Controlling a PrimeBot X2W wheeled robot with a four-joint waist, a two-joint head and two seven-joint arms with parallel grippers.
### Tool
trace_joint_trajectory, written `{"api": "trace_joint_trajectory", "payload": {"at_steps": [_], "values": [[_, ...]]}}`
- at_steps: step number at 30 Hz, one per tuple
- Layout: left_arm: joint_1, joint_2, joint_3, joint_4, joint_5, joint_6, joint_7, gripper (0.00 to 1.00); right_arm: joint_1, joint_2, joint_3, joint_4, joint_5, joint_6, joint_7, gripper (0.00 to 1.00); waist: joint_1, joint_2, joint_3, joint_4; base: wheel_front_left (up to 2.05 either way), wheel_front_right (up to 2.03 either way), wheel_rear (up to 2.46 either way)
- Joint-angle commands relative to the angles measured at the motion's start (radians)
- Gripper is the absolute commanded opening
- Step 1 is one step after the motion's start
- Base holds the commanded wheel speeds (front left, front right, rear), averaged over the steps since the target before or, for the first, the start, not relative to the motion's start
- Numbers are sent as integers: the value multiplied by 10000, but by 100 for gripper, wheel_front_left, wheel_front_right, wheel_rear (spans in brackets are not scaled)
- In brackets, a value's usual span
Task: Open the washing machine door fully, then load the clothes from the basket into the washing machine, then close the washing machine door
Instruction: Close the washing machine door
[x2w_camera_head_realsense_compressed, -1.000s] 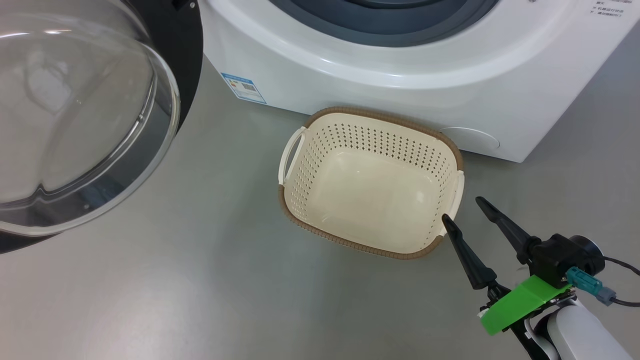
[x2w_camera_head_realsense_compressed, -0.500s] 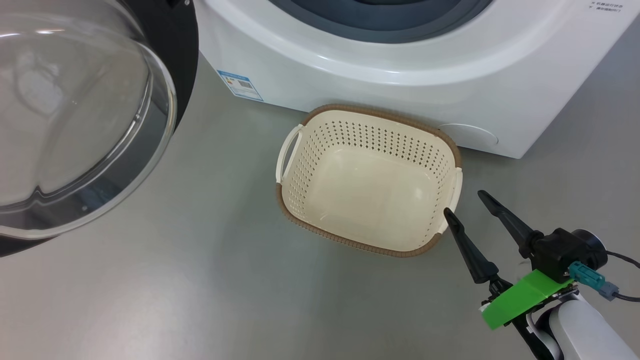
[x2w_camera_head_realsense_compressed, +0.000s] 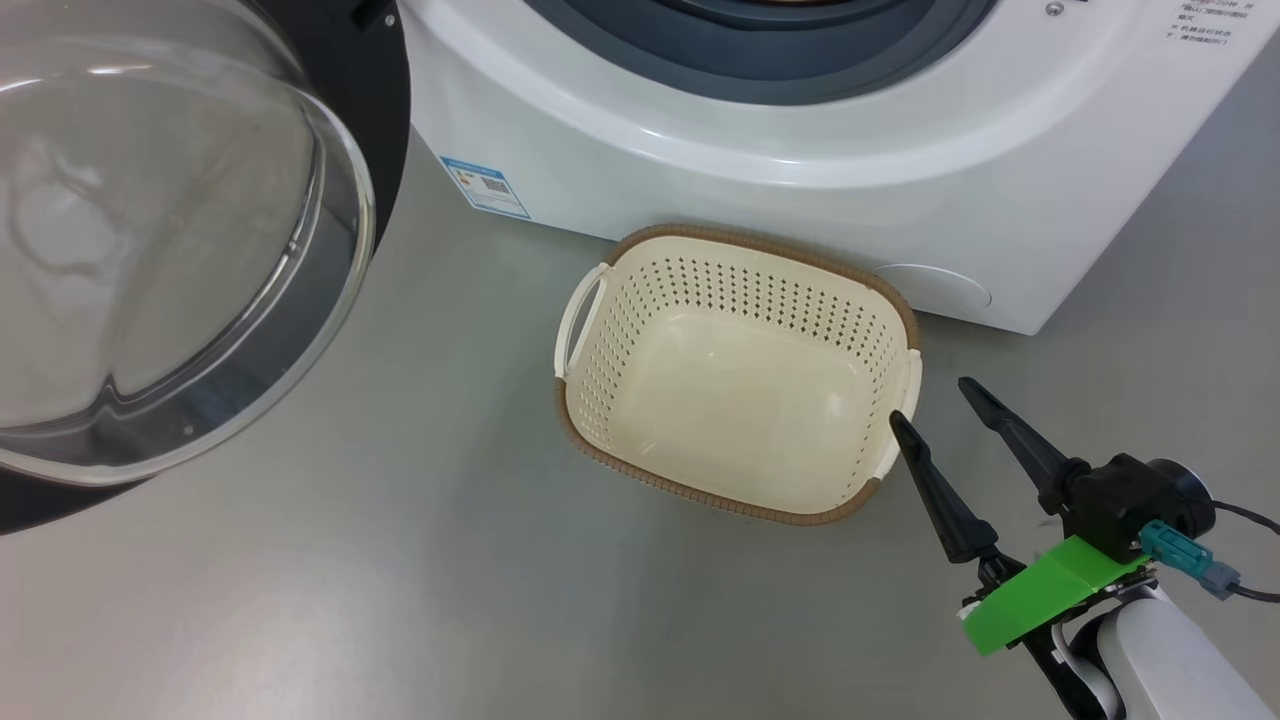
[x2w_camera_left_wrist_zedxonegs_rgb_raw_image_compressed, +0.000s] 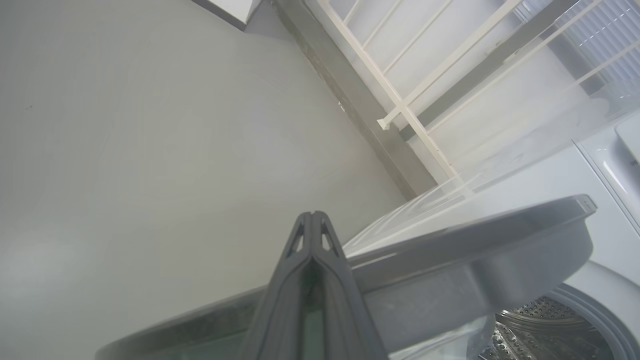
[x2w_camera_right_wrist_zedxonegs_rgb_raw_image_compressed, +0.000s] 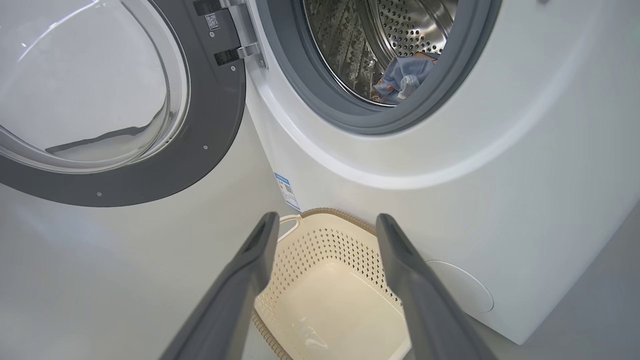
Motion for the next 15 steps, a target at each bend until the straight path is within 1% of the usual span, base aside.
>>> {"api": "trace_joint_trajectory", "payload": {"at_steps": [1,15], "values": [[288,444,-2,-292,-148,-62,319,0,-23,46,171,-208,37,90,-48,100,0,0,-22,5,0,0,0],[562,688,-333,-502,-646,-86,1389,0,100,106,-1,-236,-8,90,-48,100,0,0,-300,7,0,0,0]]}}
